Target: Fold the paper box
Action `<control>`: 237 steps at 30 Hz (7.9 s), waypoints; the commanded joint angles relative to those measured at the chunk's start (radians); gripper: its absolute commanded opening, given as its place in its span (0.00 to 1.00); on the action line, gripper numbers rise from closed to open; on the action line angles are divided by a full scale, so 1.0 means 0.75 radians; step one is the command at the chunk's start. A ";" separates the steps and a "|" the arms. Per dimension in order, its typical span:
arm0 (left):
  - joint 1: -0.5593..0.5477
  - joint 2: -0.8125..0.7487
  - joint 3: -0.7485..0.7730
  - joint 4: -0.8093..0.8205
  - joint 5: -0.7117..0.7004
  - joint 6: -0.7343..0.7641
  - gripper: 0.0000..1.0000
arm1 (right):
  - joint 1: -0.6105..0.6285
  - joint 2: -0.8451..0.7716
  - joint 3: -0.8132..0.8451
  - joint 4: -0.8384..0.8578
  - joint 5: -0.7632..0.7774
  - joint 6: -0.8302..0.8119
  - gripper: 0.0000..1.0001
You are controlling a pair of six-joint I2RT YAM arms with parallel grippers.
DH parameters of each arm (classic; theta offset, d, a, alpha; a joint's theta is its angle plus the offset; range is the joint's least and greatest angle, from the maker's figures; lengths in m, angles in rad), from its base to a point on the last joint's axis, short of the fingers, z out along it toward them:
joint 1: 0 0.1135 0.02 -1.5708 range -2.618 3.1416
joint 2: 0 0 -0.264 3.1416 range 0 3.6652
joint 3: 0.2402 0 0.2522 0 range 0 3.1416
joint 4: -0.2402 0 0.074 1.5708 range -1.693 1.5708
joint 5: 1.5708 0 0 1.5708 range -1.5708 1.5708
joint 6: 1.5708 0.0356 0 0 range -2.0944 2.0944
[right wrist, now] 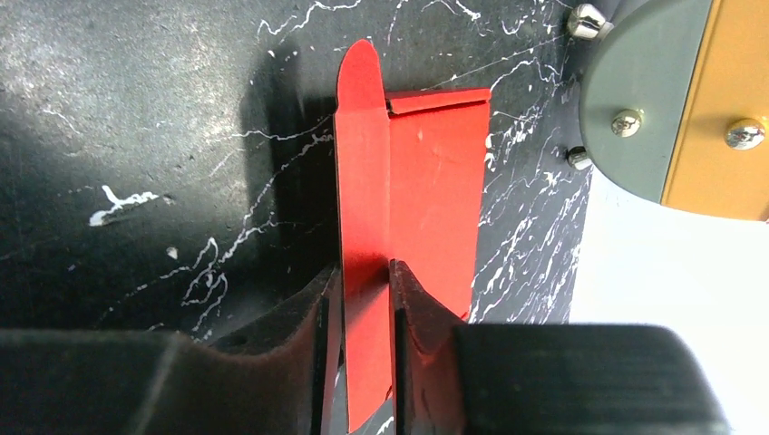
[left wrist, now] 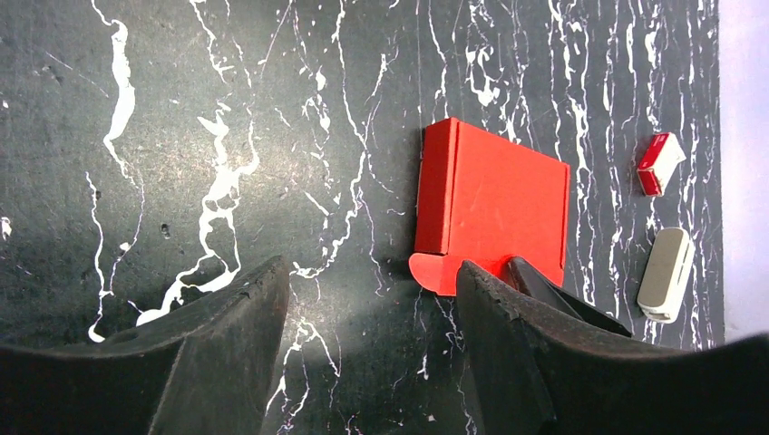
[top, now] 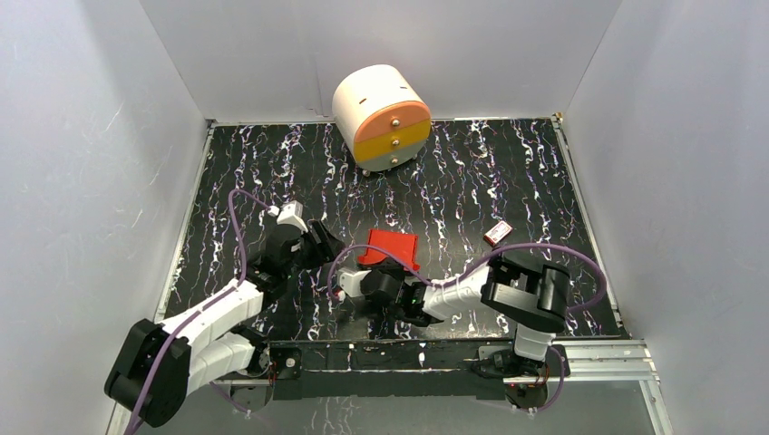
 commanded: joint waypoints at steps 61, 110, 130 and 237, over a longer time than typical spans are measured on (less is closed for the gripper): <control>0.001 -0.184 0.432 -0.734 0.200 0.371 0.64 | -0.569 -0.099 0.741 -0.958 -1.333 0.215 0.21; 0.003 0.285 0.816 -0.913 0.244 0.922 0.63 | -0.613 -0.532 0.549 -1.296 -0.940 0.996 0.57; 0.007 0.426 0.900 -0.959 0.340 0.955 0.52 | -0.634 -0.369 0.528 -1.086 -1.069 0.859 0.43; 0.011 0.379 0.697 -0.776 0.463 0.344 0.00 | -0.589 -0.314 0.604 -1.178 -0.723 1.828 0.00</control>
